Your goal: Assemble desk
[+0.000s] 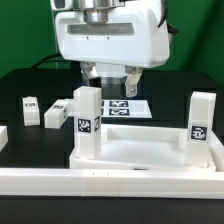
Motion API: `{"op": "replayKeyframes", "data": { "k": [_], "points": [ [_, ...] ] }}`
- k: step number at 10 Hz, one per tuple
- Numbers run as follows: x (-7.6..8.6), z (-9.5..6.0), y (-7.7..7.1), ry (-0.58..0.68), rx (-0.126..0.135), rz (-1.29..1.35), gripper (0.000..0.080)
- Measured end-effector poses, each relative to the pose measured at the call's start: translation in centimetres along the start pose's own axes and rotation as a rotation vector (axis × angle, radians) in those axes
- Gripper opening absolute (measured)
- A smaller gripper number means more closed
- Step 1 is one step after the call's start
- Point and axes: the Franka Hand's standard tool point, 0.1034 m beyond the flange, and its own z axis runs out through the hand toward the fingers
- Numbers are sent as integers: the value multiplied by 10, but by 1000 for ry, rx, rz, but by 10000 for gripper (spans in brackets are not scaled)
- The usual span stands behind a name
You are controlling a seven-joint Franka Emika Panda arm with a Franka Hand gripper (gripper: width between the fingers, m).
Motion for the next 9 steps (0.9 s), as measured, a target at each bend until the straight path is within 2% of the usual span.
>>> {"op": "replayKeyframes", "data": {
  "k": [2, 3, 4, 5, 9],
  "points": [
    [-2, 4, 1, -10, 15, 185, 649],
    [-9, 10, 5, -19, 12, 308, 649],
    [-15, 15, 5, -23, 28, 434, 649],
    [-21, 19, 2, -27, 32, 519, 649],
    [-27, 21, -4, -48, 36, 730, 649]
  ]
}}
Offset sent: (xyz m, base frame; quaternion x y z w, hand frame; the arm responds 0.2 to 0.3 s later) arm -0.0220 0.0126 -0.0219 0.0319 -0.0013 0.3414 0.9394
